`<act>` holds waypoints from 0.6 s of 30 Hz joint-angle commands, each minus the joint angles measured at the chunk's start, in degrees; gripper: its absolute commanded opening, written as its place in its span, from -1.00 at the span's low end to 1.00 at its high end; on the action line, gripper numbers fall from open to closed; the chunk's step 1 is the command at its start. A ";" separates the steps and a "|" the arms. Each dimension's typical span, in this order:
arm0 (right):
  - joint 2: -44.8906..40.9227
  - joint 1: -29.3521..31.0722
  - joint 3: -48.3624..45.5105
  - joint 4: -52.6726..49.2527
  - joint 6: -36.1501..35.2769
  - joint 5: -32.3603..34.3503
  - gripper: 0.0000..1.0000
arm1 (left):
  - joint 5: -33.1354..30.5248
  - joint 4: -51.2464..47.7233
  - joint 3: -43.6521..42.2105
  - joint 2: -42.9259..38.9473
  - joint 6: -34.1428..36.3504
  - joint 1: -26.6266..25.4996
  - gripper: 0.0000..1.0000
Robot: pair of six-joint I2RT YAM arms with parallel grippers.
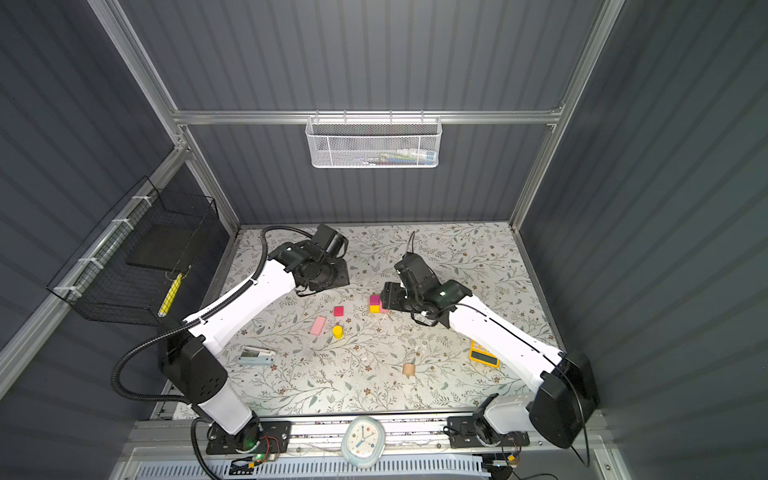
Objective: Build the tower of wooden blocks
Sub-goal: 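Move the right gripper down over the loose magenta cube beside the stack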
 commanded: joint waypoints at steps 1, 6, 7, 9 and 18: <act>4.28 2.69 5.06 -2.73 -0.37 2.25 0.29 | -2.31 0.38 -3.15 -3.64 1.58 1.00 0.14; 13.33 6.27 14.10 -5.75 -1.07 2.08 0.30 | -2.39 1.22 -8.15 -9.31 2.82 4.84 0.22; 15.14 6.93 15.78 -5.95 -1.07 1.94 0.30 | -2.41 1.57 -8.81 -10.46 3.06 5.62 0.24; 18.62 7.92 18.79 -6.52 -1.24 1.51 0.32 | -2.26 2.25 -12.72 -12.39 3.45 6.74 0.27; 33.27 9.70 31.79 -10.91 -2.20 0.62 0.34 | -3.14 4.06 -20.80 -18.32 5.16 9.54 0.40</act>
